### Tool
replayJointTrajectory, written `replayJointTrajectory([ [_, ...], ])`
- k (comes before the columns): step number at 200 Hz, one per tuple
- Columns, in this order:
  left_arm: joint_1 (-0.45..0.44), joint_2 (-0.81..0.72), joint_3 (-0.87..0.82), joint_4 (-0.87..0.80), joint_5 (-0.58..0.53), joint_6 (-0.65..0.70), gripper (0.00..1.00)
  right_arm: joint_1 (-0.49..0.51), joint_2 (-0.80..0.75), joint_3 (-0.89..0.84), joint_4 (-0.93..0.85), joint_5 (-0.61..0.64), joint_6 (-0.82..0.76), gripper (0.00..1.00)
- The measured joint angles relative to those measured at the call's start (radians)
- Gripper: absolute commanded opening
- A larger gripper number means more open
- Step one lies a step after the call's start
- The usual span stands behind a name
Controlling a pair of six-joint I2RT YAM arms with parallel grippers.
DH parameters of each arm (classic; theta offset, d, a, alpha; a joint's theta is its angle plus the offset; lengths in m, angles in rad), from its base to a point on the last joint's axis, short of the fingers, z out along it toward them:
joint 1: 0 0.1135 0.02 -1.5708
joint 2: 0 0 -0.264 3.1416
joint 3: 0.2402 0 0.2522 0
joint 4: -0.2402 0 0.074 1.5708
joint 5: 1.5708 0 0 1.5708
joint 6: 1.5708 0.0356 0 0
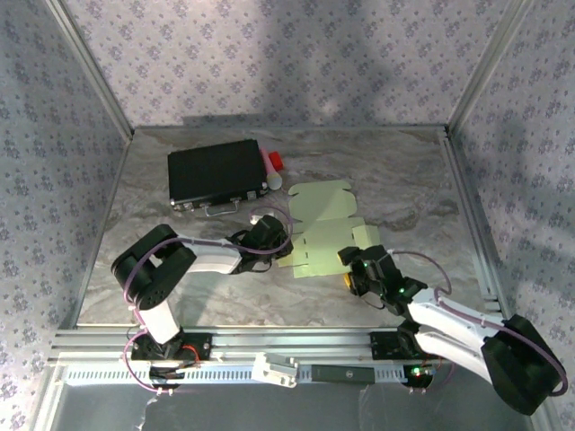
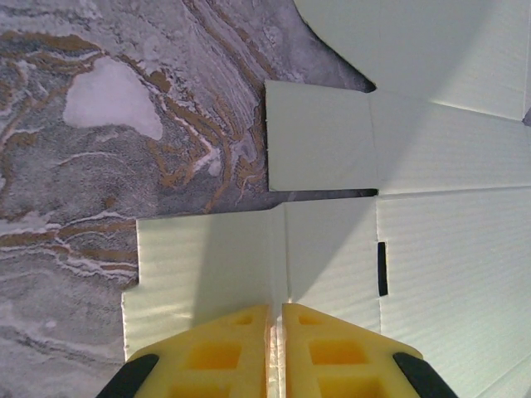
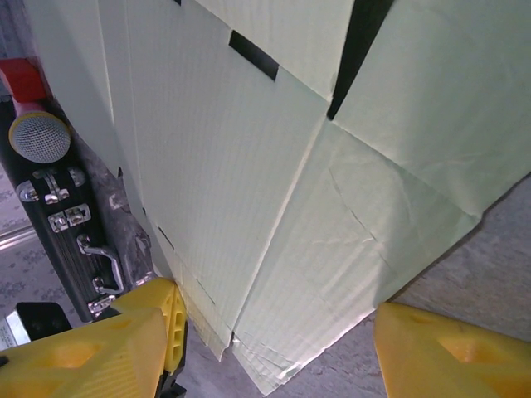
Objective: Fold the paper box
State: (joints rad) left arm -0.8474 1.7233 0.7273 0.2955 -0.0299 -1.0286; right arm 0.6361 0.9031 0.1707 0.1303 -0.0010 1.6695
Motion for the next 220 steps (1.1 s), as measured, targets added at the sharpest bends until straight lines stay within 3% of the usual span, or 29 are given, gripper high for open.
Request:
replayJointTrajectory([
  [38,-0.013,-0.061,0.0,-0.054,-0.016,0.018,0.14,-0.098,-0.182,0.069,-0.217,0.006,-0.102,0.69],
  [80,-0.017,-0.168,0.015,-0.126,-0.023,0.053,0.18,-0.414,-0.246,0.089,-0.335,-0.112,-0.257,0.7],
  [110,-0.017,-0.213,0.018,-0.152,-0.023,0.062,0.19,-0.54,-0.226,0.057,-0.341,-0.208,-0.309,0.7],
  [170,-0.01,-0.209,0.018,-0.169,-0.018,0.063,0.2,-0.57,-0.091,0.048,-0.274,-0.322,-0.32,0.68],
  [191,-0.021,-0.209,0.015,-0.17,-0.021,0.042,0.27,-0.558,-0.153,0.045,-0.309,-0.327,-0.318,0.68],
  [220,-0.107,-0.209,0.024,-0.216,-0.046,0.033,0.32,-0.484,-0.283,0.032,-0.351,-0.305,-0.288,0.67],
])
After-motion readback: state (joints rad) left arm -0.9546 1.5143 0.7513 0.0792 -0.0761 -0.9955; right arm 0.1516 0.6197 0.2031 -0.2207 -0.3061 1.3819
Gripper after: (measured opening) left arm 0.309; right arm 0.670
